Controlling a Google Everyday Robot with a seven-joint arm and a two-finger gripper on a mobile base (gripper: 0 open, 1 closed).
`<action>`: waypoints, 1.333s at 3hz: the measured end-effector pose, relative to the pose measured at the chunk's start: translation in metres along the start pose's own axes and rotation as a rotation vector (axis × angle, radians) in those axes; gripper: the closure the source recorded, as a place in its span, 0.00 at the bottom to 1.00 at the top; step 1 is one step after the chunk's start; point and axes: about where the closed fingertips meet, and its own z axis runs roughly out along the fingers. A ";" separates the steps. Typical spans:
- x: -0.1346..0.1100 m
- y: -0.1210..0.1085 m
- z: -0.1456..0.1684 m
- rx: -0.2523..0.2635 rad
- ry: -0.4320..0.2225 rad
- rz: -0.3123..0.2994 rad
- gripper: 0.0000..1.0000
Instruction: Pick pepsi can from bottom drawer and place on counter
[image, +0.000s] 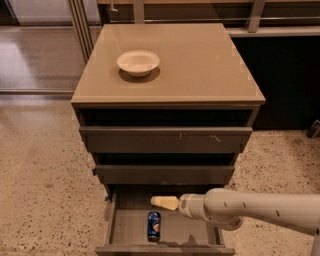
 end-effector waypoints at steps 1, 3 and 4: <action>0.014 -0.034 0.040 0.067 0.048 0.022 0.00; 0.031 -0.065 0.073 0.100 0.087 0.067 0.00; 0.031 -0.068 0.084 0.073 0.083 0.101 0.00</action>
Offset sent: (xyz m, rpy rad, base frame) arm 0.0104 -0.0101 -0.1503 -0.0908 0.1874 -0.0648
